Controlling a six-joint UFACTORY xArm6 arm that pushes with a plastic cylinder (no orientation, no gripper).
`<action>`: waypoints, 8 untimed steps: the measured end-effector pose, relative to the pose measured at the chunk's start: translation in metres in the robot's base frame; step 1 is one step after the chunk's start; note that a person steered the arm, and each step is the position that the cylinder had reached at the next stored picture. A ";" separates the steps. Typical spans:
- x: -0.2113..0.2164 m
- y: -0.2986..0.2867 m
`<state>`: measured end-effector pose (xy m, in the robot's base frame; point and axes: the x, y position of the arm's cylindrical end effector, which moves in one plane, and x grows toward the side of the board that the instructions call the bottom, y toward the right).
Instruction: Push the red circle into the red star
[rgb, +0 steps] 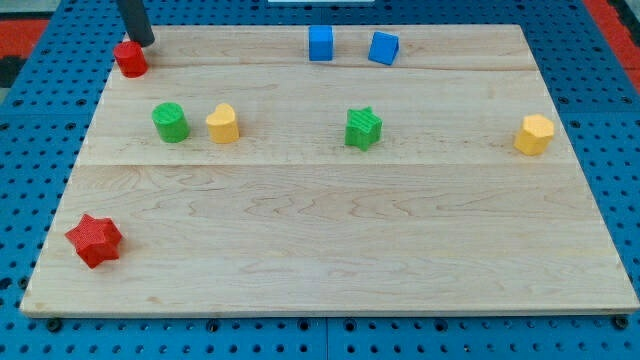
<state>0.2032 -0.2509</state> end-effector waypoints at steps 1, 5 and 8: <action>0.002 -0.016; 0.157 0.015; 0.247 0.058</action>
<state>0.4504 -0.1933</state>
